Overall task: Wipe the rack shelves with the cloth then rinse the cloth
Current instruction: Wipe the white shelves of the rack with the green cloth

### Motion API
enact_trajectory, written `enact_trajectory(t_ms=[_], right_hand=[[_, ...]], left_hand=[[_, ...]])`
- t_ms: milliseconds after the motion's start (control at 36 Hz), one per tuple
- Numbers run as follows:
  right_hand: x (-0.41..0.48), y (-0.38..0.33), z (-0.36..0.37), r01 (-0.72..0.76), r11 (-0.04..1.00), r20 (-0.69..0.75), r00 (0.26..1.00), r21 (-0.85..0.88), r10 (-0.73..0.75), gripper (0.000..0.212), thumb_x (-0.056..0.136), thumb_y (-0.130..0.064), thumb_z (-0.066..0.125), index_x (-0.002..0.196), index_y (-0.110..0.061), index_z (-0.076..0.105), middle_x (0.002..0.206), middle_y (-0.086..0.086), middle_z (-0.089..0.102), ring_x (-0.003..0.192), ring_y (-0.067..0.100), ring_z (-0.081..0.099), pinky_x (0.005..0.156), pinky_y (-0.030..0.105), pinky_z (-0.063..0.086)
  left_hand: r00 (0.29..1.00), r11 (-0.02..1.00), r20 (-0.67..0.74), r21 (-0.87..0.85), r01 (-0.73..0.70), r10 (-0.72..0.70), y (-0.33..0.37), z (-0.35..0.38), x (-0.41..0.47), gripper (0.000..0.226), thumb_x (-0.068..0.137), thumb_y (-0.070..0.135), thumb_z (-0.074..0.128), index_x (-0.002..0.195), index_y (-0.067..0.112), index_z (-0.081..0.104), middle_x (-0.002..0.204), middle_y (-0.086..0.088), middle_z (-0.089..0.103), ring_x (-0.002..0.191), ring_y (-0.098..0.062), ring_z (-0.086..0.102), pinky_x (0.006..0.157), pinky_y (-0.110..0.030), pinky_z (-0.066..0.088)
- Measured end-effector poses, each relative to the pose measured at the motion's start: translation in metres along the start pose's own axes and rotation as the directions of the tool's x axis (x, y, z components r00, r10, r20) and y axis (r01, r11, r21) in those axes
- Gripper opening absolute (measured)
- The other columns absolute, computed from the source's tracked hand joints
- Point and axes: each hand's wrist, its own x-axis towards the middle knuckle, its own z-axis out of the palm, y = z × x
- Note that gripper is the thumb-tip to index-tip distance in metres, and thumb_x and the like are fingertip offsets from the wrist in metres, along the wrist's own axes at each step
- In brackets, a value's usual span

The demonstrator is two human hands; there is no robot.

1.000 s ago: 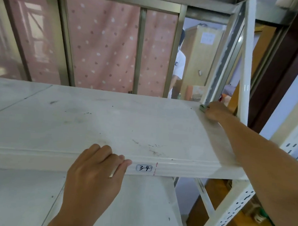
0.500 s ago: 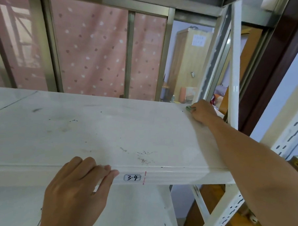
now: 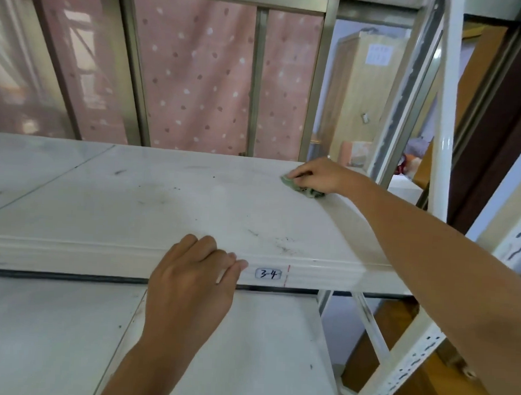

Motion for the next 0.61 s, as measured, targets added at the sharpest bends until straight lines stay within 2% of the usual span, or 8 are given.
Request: enact_trajectory(t_ms=[56,139,278,361,417,472,528,611], right_hand=[[-0.018,-0.02,0.007,0.078,0.996,0.055,0.995,0.048,-0.081,0.029,0.093,-0.028,0.064,0.122,-0.032,0.069,0.112,-0.019,0.063,0.107,0.013,0.061,0.084,0.02,0.045],[-0.051,-0.046,0.014,0.204,0.978,0.125,0.97,0.039,-0.207,0.028,0.094,-0.03,0.064,0.121,-0.035,0.068,0.1,-0.027,0.053,0.098,0.0,0.053,0.079,0.013,0.038],[-0.098,-0.066,0.021,0.319,0.946,0.204,0.924,0.056,-0.324,0.026,0.093,-0.031,0.064,0.118,-0.037,0.067,0.109,-0.014,0.059,0.103,0.006,0.055,0.091,0.018,0.042],[-0.105,-0.06,0.019,0.32,0.947,0.151,0.935,0.027,-0.32,0.024,0.093,-0.03,0.064,0.116,-0.036,0.068,0.108,-0.01,0.061,0.101,0.006,0.057,0.088,0.018,0.043],[-0.103,-0.049,0.014,0.254,0.967,0.09,0.963,0.014,-0.254,0.022,0.093,-0.026,0.065,0.112,-0.033,0.07,0.105,-0.011,0.065,0.095,0.01,0.063,0.086,0.022,0.048],[-0.097,-0.023,0.005,0.115,0.993,0.031,0.993,-0.028,-0.115,0.018,0.093,-0.022,0.063,0.108,-0.028,0.07,0.102,-0.009,0.069,0.089,0.014,0.068,0.079,0.023,0.05],[-0.088,0.014,-0.009,-0.047,0.986,-0.077,0.996,-0.16,0.035,0.015,0.093,-0.022,0.059,0.104,-0.024,0.069,0.109,-0.004,0.069,0.095,0.016,0.062,0.079,0.024,0.044],[-0.076,0.07,-0.028,-0.281,0.934,-0.182,0.953,-0.22,0.243,0.016,0.095,-0.025,0.057,0.103,-0.021,0.069,0.122,0.002,0.066,0.111,0.023,0.057,0.09,0.029,0.042]], left_hand=[[1.0,1.0,0.0,-0.017,0.006,-0.006,0.0,-0.001,0.001,0.023,0.086,0.022,0.076,0.065,0.013,0.07,0.063,0.003,0.053,0.063,-0.018,0.045,0.066,-0.017,0.026],[0.999,0.999,0.022,-0.029,0.028,-0.028,0.0,-0.001,0.002,0.024,0.085,0.024,0.075,0.064,0.013,0.07,0.062,0.004,0.05,0.063,-0.018,0.045,0.066,-0.018,0.025],[0.999,0.999,0.036,-0.014,0.037,-0.036,0.0,-0.002,0.001,0.026,0.085,0.025,0.073,0.063,0.014,0.069,0.062,0.005,0.048,0.063,-0.018,0.043,0.066,-0.018,0.021],[1.0,1.0,0.02,-0.013,0.008,-0.008,-0.001,0.001,0.002,0.028,0.087,0.025,0.073,0.063,0.013,0.068,0.062,0.004,0.047,0.061,-0.019,0.043,0.068,-0.017,0.02],[1.0,1.0,0.006,-0.02,0.009,-0.009,-0.002,0.001,0.002,0.029,0.086,0.024,0.074,0.061,0.012,0.066,0.061,0.003,0.046,0.06,-0.02,0.043,0.067,-0.017,0.02],[1.0,0.999,-0.004,-0.031,0.027,-0.028,-0.002,0.001,0.001,0.029,0.086,0.023,0.075,0.06,0.012,0.066,0.06,0.002,0.046,0.06,-0.021,0.043,0.066,-0.018,0.02],[0.999,0.999,-0.006,-0.034,0.035,-0.035,-0.001,0.001,0.001,0.031,0.086,0.022,0.075,0.059,0.011,0.065,0.06,0.002,0.046,0.06,-0.02,0.041,0.064,-0.019,0.021],[0.999,0.999,-0.008,-0.033,0.033,-0.033,-0.001,0.002,0.001,0.029,0.086,0.023,0.076,0.062,0.012,0.067,0.061,0.002,0.048,0.062,-0.019,0.042,0.065,-0.018,0.023]])
